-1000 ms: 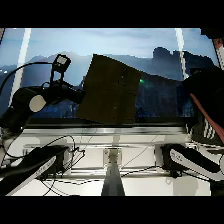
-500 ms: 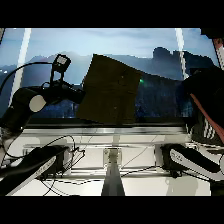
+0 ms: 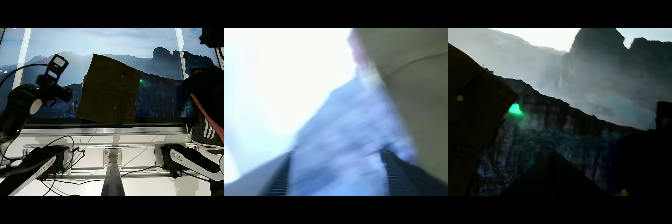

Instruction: Fold the clothes and pants, and hang the long-sleeved shirts on hangers.

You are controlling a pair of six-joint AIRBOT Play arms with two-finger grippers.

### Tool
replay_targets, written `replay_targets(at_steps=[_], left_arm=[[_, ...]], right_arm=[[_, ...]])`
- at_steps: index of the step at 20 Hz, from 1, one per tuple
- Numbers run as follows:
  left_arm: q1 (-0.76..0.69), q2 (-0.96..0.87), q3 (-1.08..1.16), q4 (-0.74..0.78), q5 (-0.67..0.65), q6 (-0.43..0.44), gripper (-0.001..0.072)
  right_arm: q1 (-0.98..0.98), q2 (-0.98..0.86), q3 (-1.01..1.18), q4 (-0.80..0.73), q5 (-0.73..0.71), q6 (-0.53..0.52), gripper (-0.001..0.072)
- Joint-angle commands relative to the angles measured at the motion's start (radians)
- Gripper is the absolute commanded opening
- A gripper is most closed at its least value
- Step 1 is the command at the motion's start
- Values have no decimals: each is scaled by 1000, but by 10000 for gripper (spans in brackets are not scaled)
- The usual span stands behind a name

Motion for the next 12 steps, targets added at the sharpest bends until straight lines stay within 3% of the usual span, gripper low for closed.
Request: replay_targets(at_steps=[1,3,4,7,9,12], left_arm=[[130,12,-7,158,-67,-80,176],[253,12,-26,110,-67,-91,21],[316,13,-37,83,-71,-80,20],[474,12,-63,-75,-71,-24,19],[539,11,-85,-309,-70,64,19],[556,-30,-135,-678,-114,300,18]], right_arm=[[-1,-1,-9,-157,43,-3,31],[-1,-1,-61,-173,35,-60,30],[-9,-1,-111,-169,36,-105,29],[-89,-1,-337,-85,52,-109,29],[-172,-1,-540,114,56,-127,28],[-243,-1,-858,492,53,-262,29]])
